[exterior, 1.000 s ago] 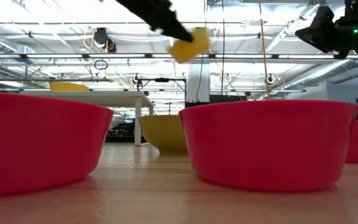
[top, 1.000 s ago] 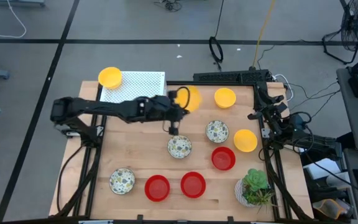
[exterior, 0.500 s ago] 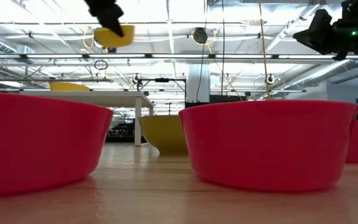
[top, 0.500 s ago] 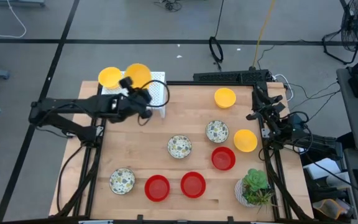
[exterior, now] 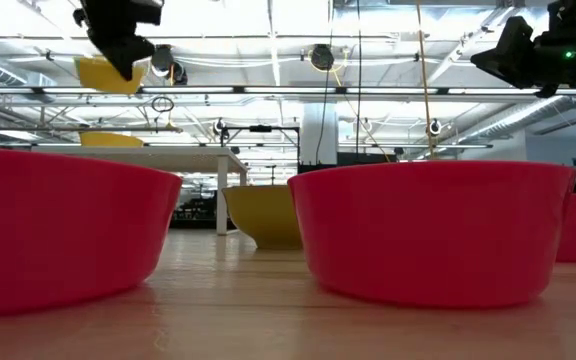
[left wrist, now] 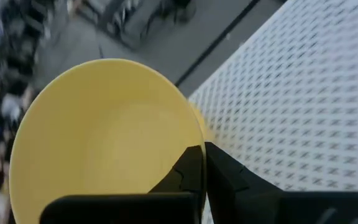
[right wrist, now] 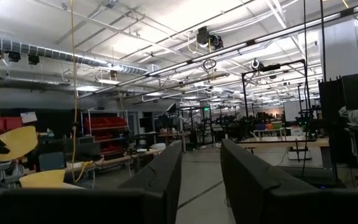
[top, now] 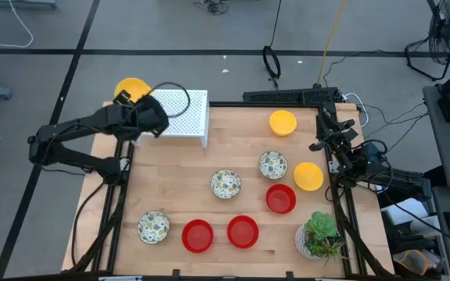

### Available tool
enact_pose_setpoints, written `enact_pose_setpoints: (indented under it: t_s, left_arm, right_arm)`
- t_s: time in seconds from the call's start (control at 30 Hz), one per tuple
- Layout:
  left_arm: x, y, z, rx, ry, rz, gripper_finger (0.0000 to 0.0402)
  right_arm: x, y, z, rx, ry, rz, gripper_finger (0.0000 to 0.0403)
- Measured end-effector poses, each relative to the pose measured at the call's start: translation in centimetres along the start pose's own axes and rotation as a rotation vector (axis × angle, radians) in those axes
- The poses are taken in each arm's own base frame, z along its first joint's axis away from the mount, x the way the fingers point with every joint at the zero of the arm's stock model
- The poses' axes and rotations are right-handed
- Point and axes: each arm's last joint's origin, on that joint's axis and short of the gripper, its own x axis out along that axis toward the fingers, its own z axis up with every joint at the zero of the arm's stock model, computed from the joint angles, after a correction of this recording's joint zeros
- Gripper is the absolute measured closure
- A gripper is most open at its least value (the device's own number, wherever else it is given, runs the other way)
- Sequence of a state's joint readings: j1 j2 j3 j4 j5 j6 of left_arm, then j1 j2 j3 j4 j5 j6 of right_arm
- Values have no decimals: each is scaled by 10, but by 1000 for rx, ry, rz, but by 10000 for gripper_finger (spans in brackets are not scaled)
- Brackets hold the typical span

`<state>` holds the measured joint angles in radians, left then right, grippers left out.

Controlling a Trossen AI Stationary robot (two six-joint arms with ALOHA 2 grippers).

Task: Pick & Place Mini bowls
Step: Stack the yellow bowl on top of the other yellow bowl on the shelf

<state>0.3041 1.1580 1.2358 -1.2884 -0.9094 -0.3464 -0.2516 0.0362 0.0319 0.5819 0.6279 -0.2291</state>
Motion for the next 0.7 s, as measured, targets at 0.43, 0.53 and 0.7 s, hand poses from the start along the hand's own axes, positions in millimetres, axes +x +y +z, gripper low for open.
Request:
enact_pose_setpoints:
  t_s: [0.43, 0.53, 0.7]
  left_arm:
    - [69, 22, 18, -55, 203, -4, 396]
    - [84, 23, 20, -55, 246, -22, 387]
    - [99, 24, 20, -66, 304, -54, 372]
  right_arm:
    - [0, 0, 0, 0, 0, 1, 300]
    - [0, 0, 0, 0, -1, 0, 300]
    - [0, 0, 0, 0, 0, 1, 300]
